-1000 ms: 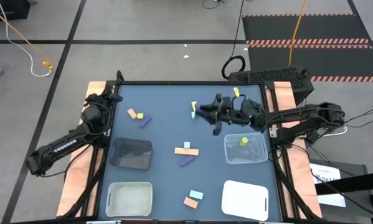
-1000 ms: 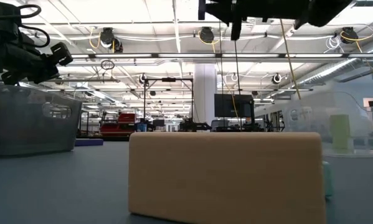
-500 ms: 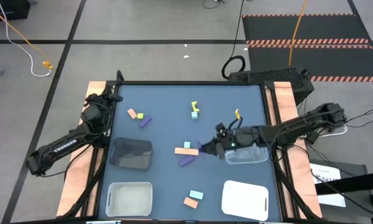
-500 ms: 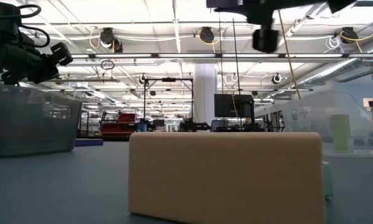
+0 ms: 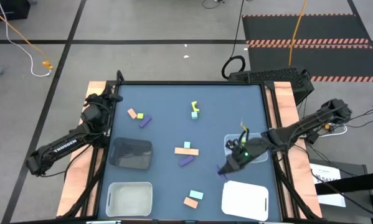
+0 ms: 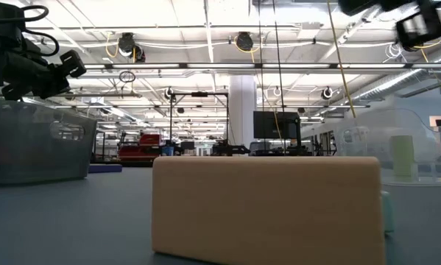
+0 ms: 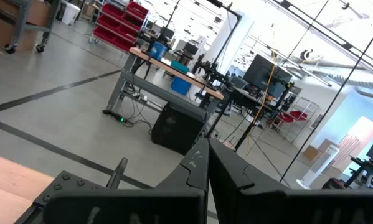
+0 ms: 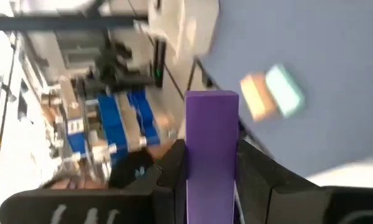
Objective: Sort & place blocks by color
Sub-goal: Put the top right violet block into the white bin, then put the right green block into the transparent bin
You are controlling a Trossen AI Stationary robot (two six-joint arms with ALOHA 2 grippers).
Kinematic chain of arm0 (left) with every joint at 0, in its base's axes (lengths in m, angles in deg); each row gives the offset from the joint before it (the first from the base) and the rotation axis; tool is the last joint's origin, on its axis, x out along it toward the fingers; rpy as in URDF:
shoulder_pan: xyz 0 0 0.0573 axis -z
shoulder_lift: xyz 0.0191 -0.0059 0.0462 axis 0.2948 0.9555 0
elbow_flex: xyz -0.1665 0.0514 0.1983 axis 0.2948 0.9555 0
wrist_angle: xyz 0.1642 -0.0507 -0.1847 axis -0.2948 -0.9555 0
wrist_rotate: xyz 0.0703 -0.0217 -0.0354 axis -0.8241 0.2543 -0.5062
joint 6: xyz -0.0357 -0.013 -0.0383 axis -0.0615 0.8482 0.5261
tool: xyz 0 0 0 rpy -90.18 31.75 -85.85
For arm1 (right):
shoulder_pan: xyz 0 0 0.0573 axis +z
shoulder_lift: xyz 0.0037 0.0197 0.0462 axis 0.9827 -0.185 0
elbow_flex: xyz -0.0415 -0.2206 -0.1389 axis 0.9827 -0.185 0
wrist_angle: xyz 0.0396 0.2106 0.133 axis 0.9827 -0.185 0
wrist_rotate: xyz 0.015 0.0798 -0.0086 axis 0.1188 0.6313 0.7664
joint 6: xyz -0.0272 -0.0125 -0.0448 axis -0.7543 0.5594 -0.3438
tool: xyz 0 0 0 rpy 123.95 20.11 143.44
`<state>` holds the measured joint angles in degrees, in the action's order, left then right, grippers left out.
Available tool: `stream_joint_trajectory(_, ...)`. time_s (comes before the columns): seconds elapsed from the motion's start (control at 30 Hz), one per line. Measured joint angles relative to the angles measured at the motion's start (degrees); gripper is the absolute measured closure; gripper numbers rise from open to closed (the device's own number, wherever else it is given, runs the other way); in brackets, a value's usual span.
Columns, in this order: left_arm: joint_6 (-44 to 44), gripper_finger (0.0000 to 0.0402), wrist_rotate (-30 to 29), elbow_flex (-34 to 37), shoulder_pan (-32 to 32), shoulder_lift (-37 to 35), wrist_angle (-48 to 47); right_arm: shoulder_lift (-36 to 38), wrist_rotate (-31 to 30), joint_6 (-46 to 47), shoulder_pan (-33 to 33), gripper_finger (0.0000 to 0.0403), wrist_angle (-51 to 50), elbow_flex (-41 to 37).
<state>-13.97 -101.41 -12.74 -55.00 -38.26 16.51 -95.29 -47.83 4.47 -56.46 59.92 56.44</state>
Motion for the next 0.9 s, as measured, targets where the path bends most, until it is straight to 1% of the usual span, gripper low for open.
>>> stream_joint_trajectory(0.1, 0.0, 0.0392, 0.0, 0.0, 0.0, 0.0, 0.0, 0.5, 4.0, 3.9, 4.6, 0.0320, -4.0, 0.0)
stream_joint_trajectory(0.2, 0.0, 0.0392, 0.0, 0.0, 0.0, 0.0, 0.0, 0.4, 7.1, 8.4, 8.9, 0.0320, -11.5, 0.0)
stream_joint_trajectory(0.37, 0.0, 0.0392, 0.0, 0.0, 0.0, 0.0, 0.0, 0.2, 9.8, 14.0, 14.9, 0.0321, -22.0, 0.0)
stream_joint_trajectory(0.5, 0.0, 0.0392, 0.0, 0.0, 0.0, 0.0, 0.0, 0.2, 10.0, 16.9, 17.7, 0.0321, -23.2, 0.0)
stream_joint_trajectory(0.6, 0.0, 0.0392, 0.0, 0.0, 0.0, 0.0, 0.0, 0.1, 9.9, 20.5, 18.3, 0.0320, -23.2, 0.0)
stream_joint_trajectory(0.63, 0.0, 0.0392, 0.0, 0.0, 0.0, 0.0, 0.0, 0.0, 9.9, 21.4, 18.4, 0.0313, -23.2, 0.0)
stream_joint_trajectory(0.67, 0.0, 0.0392, 0.0, 0.0, 0.0, 0.0, 0.0, 0.0, 9.9, 21.8, 18.5, 0.0297, -23.3, 0.0)
stream_joint_trajectory(0.8, 0.0, 0.0392, 0.0, 0.0, 0.0, 0.0, 0.0, 0.0, 9.9, 21.9, 18.5, 0.0213, -23.6, 0.0)
stream_joint_trajectory(0.9, 0.0, 0.0392, 0.0, 0.0, 0.0, 0.0, 0.0, 0.0, 9.9, 21.4, 18.5, 0.0172, -22.9, 0.0)
